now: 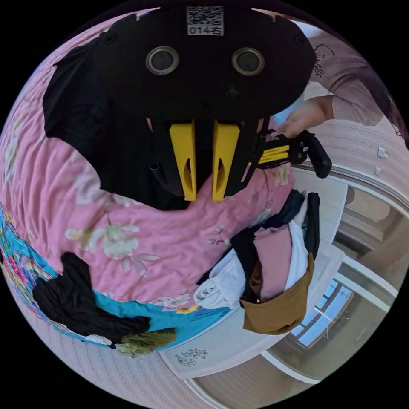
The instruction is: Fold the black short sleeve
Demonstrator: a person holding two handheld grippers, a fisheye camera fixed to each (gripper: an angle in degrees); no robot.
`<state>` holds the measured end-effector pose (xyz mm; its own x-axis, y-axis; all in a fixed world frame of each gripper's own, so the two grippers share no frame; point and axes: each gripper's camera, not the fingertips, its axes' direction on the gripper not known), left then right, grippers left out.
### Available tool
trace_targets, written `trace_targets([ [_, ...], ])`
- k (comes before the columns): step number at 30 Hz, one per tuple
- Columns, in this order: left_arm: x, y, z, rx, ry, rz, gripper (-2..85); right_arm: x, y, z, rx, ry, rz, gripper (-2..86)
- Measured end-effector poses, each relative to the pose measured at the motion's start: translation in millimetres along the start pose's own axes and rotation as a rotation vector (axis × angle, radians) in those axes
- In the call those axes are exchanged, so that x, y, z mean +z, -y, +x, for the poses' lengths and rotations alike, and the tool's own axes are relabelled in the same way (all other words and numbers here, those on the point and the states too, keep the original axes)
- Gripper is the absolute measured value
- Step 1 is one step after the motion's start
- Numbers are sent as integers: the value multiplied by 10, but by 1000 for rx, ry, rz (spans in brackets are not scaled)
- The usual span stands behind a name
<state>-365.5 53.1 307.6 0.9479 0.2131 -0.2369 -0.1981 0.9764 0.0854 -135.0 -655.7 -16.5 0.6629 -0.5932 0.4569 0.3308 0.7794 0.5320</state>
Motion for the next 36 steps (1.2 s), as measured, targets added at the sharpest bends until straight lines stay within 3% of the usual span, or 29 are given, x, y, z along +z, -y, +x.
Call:
trace_targets([
  [3,-56,-14,-98,9,-21,-5,-8,42,-112,222,89,-38,-63,102],
  [5,-109,-22,-164,-1,-50,-6,-2,187,-151,358,156,53,-118,104],
  [10,-314,-2,-143,56,-62,11,74,297,-79,332,134,212,-116,21],
  [12,-271,41,-149,72,-58,-8,74,258,3,261,103,278,-83,14],
  [14,-207,74,-227,74,-74,-23,3,240,202,138,81,364,-56,12],
  [16,-246,77,-344,21,-106,-26,-4,266,412,-15,58,390,-46,14],
  [22,-498,-90,-687,-127,-142,8,24,731,970,-624,-105,335,-202,62],
  [25,-544,-182,-767,-123,-203,-38,58,708,1003,-746,-129,286,-176,65],
  [29,-593,-170,-731,-91,-174,-22,78,702,900,-845,-172,-8,-202,46],
  [36,-254,5,-535,-53,-60,-74,55,1237,759,-942,-180,-158,-355,48],
])
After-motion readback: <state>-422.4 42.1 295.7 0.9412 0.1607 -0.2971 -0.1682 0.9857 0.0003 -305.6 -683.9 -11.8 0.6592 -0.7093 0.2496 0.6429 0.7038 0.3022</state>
